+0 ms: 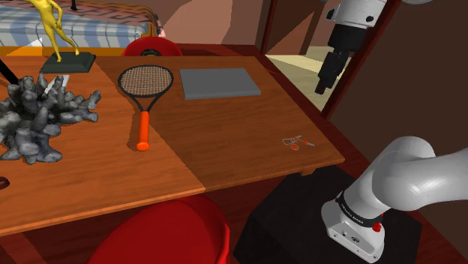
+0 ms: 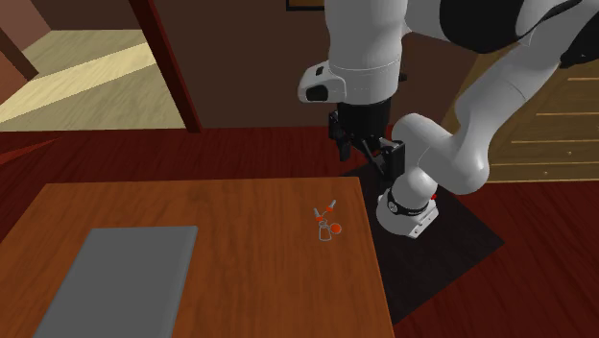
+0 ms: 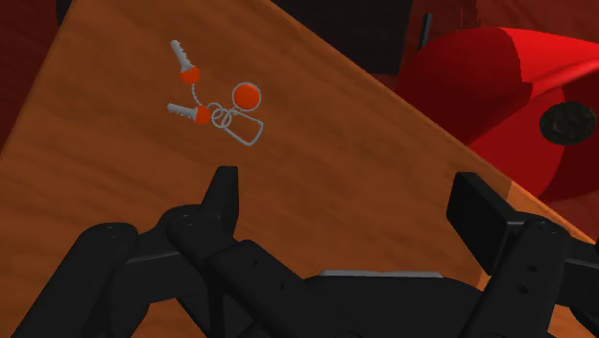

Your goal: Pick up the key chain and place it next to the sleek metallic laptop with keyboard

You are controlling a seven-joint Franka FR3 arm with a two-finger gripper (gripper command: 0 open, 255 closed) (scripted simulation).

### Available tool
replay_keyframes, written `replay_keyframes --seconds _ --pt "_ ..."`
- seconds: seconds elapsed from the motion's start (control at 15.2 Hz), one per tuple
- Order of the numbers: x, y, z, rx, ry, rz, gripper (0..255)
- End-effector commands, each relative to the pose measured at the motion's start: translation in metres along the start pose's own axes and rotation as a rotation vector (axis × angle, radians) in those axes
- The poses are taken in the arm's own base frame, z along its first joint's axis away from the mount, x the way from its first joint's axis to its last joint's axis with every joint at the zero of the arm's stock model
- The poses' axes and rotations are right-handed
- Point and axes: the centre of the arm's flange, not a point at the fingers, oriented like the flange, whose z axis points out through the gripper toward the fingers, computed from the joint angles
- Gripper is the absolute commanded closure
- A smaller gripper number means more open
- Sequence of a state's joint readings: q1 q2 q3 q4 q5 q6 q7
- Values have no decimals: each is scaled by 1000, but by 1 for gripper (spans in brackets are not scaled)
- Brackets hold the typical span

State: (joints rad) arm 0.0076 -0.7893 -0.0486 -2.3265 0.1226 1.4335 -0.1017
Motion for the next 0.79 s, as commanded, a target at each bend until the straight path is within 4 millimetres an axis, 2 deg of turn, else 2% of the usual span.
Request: replay_keyframes --seconds 0.0,0.73 --pt "0 0 0 0 0 0 0" --pt "-20 53 128 -107 19 -381 0"
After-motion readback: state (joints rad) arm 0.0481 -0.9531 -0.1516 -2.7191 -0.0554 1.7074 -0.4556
